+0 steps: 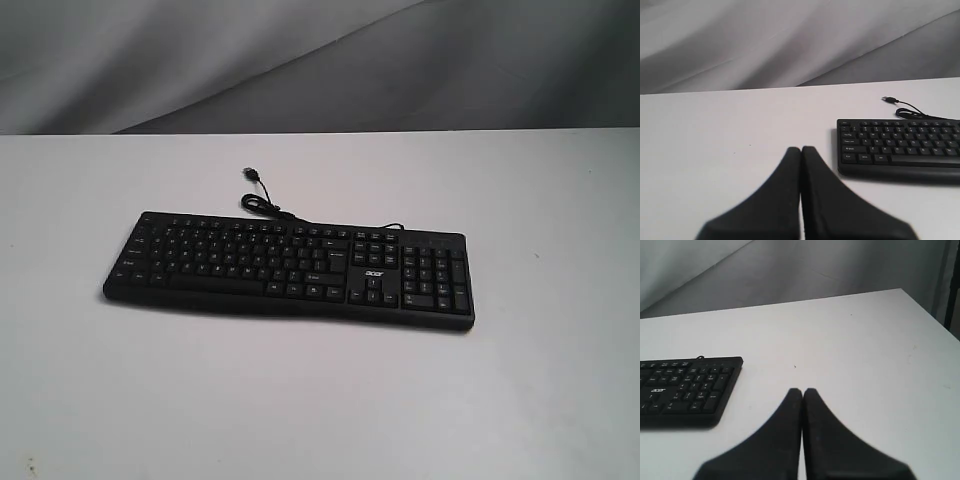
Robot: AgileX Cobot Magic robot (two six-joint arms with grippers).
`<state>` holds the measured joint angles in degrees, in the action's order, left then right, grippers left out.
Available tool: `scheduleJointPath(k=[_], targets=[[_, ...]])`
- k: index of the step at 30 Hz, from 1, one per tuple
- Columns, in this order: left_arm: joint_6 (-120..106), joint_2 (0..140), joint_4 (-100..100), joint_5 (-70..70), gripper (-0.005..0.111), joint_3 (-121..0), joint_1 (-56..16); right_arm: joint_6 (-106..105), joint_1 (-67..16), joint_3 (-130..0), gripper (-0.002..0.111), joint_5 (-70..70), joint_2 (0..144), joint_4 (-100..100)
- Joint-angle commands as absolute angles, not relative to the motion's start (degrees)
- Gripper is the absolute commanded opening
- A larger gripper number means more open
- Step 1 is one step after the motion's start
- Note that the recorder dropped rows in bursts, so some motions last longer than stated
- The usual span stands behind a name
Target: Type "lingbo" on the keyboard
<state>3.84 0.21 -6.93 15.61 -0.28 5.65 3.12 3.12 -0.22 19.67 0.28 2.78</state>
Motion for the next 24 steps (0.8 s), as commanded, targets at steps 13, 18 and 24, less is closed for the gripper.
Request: scheduleJointPath(k=[13,18,24], targets=[[3.96,0.00,-6.71,15.21,0.001,0.00,5.71,3.34,3.35,0.00,0.000,-15.57,0.00,5.58],[3.96,0.00,-6.71,15.21,0.001,0.00,5.71,3.34,3.35,0.00,0.000,-18.44,0.00,5.58],[3.96,0.00,-6.71,15.21,0.001,0.00,5.71,13.38,3.35,0.00,0.000,-27.78,0.00,5.58]])
